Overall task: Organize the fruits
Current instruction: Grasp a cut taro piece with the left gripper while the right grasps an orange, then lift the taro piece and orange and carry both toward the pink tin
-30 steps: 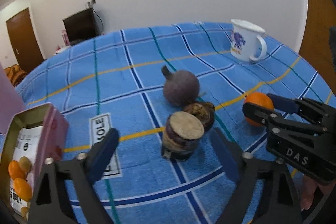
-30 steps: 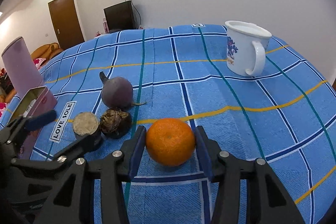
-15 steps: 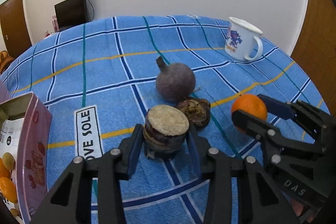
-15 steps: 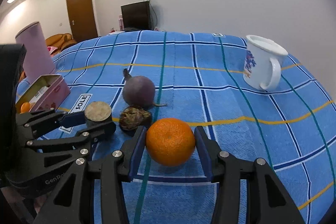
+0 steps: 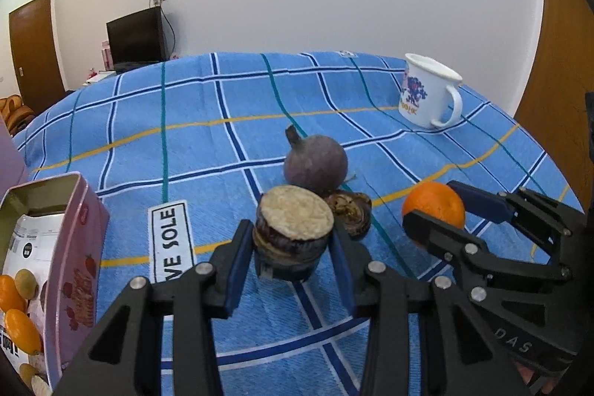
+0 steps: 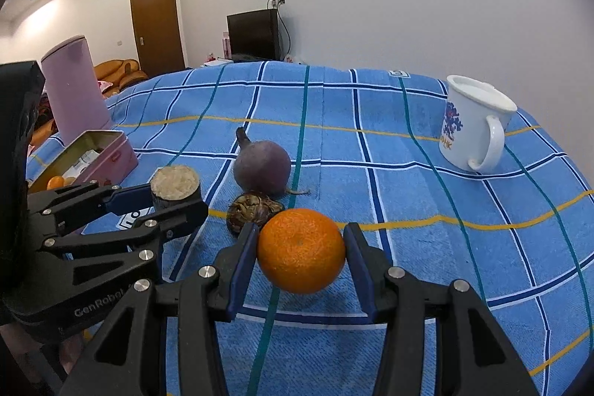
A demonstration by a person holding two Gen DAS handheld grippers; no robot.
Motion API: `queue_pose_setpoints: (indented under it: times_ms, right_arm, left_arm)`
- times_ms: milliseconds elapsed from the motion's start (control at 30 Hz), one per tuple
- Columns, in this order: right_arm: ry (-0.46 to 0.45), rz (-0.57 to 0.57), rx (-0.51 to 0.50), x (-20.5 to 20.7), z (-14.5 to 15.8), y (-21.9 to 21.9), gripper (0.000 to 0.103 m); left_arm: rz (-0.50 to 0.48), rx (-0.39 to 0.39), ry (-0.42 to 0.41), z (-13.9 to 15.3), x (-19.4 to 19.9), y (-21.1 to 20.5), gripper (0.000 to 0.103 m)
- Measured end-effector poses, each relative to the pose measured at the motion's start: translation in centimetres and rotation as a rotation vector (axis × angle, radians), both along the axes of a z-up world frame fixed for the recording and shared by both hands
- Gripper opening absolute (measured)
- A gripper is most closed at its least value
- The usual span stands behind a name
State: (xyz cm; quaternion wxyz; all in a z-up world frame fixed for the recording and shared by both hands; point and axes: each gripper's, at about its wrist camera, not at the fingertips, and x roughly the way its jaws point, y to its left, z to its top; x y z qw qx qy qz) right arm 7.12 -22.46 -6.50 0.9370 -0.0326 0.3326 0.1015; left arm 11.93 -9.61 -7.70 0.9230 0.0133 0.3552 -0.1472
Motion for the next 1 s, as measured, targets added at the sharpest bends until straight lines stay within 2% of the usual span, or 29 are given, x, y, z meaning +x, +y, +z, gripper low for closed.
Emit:
queue_pose_setpoints:
  times_ms: [1000]
  right_arm:
    - [-0.133, 0.056, 0.045, -2.1, 1.5, 0.0, 0.049]
  left_arm:
    - [0.063, -0.008, -0.135, 1.5, -2.0, 0.9, 0.042]
